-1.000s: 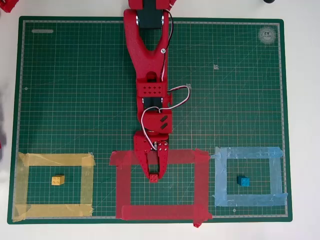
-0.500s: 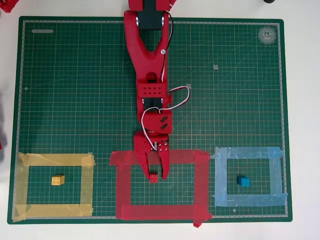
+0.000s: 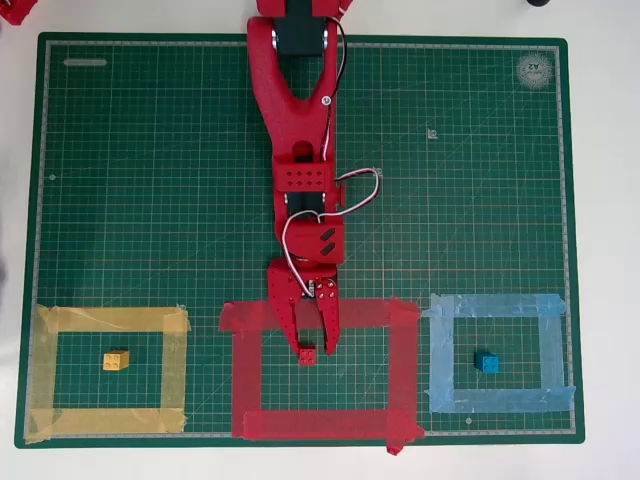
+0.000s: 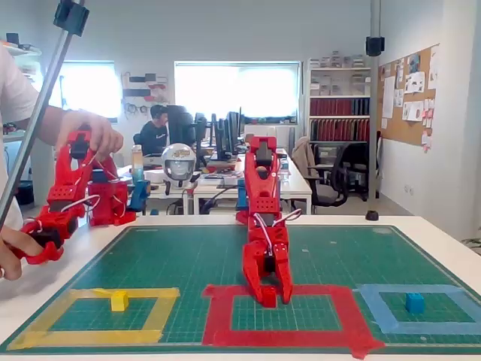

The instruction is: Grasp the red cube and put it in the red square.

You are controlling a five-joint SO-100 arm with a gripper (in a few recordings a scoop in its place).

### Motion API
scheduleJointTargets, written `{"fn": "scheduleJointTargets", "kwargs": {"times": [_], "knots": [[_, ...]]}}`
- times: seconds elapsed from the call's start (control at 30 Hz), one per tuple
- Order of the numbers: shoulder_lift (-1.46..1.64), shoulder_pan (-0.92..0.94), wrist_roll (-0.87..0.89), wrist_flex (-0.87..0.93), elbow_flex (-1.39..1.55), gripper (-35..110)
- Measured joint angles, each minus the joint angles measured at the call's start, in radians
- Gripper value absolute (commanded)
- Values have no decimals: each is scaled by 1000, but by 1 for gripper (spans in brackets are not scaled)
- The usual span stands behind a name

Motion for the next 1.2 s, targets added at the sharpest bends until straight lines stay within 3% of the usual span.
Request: {"fn": "scheduleJointTargets", "kwargs": {"times": [0.7, 1.0, 1.2], "knots": [[167, 17, 0, 0, 176, 17], [172, 17, 0, 0, 198, 0], [172, 17, 0, 0, 202, -1]]}}
